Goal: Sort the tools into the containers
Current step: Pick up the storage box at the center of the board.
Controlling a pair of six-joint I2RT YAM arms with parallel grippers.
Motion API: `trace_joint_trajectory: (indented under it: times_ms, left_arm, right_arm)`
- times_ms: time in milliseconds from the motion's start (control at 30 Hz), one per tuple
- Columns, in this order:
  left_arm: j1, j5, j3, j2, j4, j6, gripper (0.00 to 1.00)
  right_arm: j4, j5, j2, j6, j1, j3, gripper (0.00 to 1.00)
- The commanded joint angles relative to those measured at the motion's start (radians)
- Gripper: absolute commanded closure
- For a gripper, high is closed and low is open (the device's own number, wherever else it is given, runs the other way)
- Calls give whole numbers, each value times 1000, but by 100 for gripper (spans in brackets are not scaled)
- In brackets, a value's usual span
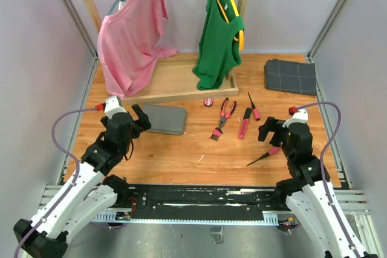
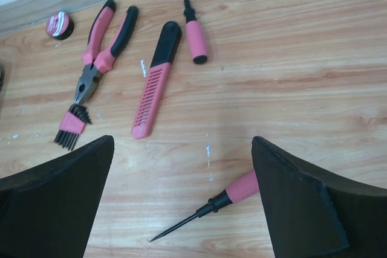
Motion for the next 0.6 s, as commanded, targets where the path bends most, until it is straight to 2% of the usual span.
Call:
trace_joint_trajectory:
  times_ms: [0, 233, 567]
  left_arm:
    - [124, 137, 95, 85, 8, 94, 1]
    - [278, 246, 193, 178, 14, 167, 1]
    - [356, 332, 258, 227, -9, 255, 1]
  right_arm:
    - [65, -31, 69, 12, -99, 73, 3]
    - [62, -19, 204, 7, -211, 176, 2]
    - [52, -98, 402, -8, -279, 309, 2]
